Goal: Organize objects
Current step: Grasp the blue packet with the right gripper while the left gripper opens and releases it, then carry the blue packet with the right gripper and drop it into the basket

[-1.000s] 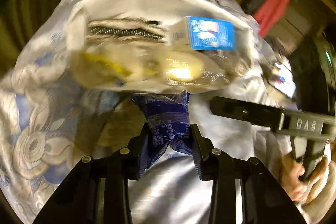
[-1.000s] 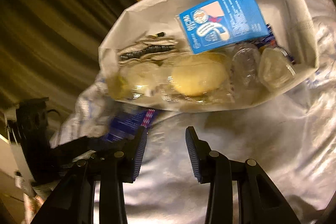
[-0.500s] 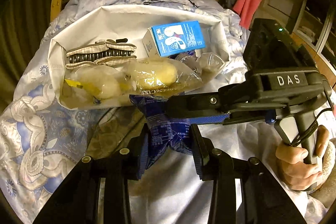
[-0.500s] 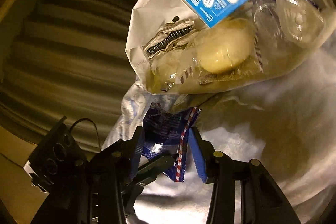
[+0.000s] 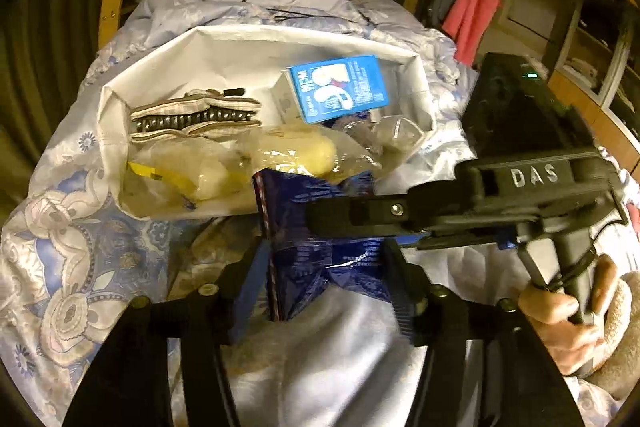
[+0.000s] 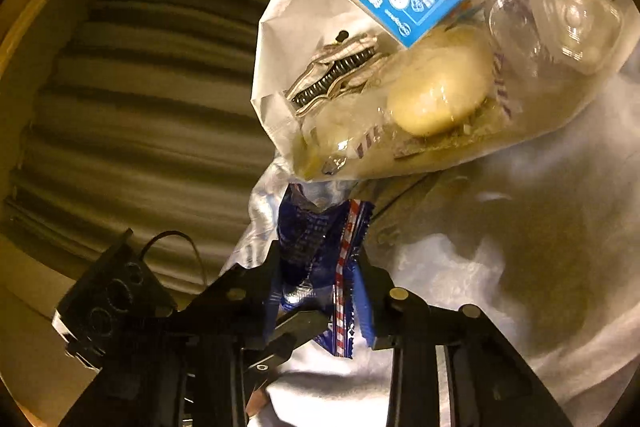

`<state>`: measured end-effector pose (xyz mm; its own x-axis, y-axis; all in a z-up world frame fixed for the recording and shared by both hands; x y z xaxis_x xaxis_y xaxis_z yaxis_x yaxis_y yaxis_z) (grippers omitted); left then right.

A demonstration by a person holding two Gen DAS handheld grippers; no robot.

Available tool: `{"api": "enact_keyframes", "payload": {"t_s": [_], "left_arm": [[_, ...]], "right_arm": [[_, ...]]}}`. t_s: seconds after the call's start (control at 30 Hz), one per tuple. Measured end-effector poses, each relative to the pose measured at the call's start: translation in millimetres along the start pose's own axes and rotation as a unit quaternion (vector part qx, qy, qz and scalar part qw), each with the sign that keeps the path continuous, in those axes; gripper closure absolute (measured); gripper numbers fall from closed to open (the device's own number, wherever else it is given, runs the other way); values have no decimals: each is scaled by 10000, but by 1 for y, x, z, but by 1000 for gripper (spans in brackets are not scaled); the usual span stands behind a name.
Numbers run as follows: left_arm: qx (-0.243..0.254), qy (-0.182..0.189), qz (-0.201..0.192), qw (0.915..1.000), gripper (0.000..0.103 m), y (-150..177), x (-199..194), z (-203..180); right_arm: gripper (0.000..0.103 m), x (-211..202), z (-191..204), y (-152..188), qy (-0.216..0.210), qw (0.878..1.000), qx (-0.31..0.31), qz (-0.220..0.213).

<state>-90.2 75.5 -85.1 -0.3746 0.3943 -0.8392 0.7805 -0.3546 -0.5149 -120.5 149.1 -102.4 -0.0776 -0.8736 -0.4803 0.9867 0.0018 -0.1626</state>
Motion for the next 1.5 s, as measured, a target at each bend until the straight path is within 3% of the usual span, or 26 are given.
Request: {"api": "enact_keyframes", "payload": {"t_s": [0.17, 0.3, 0.43, 0.5, 0.57, 0.63, 0.73, 0.9, 1.0, 1.03, 1.13, 1.27, 1.3, 1.33, 1.4, 1.43, 1.5], "left_arm": [[-74, 184, -61, 9998, 44, 0, -4, 2], [-122, 206, 16, 9997, 44, 1, -4, 4], [-268, 88, -77, 9996, 45, -2, -6, 11], [-390, -214, -182, 9988, 58, -9, -8, 19], [-522, -480, -229, 9972, 90, -20, -9, 28], [-643, -506, -222, 9964, 95, -31, -7, 35], [-791, -433, -301, 9955, 96, -43, -5, 44], [-1048, -427, -361, 9929, 96, -48, -5, 62], [-1332, -291, -387, 9899, 96, -44, -4, 73], [-1402, -264, -392, 9890, 96, -43, -4, 76], [-1529, -177, -459, 9870, 96, -39, -7, 82], [-1679, -141, -467, 9846, 96, -36, -7, 87], [-1676, -136, -471, 9846, 96, -35, -7, 86], [-1663, -155, -479, 9848, 95, -34, -8, 86], [-1615, -208, -480, 9855, 95, -32, -8, 84], [-1598, -213, -466, 9858, 95, -32, -8, 83], [-1590, -228, -435, 9861, 95, -30, -7, 81]], "right_arm": [[75, -9, 16, 0, 801, 9951, -428, -396], [77, -27, 21, -2, 1578, 9810, -518, -1000], [77, -56, 23, -6, 1660, 9724, -477, -1568], [77, -64, 27, -13, 1827, 9651, -496, -1810], [77, -63, 30, -23, 2116, 9566, -441, -1957], [77, -60, 34, -34, 2451, 9468, -424, -2043], [77, -51, 40, -55, 3172, 9221, -466, -2166], [77, -21, 47, -79, 3955, 8913, -744, -2091], [77, 2, 50, -87, 4658, 8579, -1074, -1884], [77, 11, 48, -91, 4964, 8411, -1190, -1788], [77, 30, 44, -99, 5471, 8099, -1344, -1632], [77, 49, 38, -117, 5883, 7841, -1413, -1381], [76, 50, 37, -119, 5914, 7826, -1387, -1364], [73, 51, 36, -122, 5791, 7919, -1371, -1368], [72, 47, 38, -120, 5314, 8250, -1352, -1371], [71, 42, 40, -117, 4938, 8480, -1341, -1382], [64, 29, 44, -112, 4423, 8756, -1202, -1523]]}}
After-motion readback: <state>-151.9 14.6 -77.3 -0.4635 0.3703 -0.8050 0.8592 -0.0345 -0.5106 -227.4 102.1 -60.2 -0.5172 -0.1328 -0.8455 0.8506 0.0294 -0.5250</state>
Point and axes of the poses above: each gripper's, at about its wrist camera, not at the fingertips, and x roughly the way its jaws point, z to its left, y to its underside, the point moved 6 cm from there along x, roughly the way its jaws point, and after that the axes turned 13 degrees about z, right-handed, at the moved point
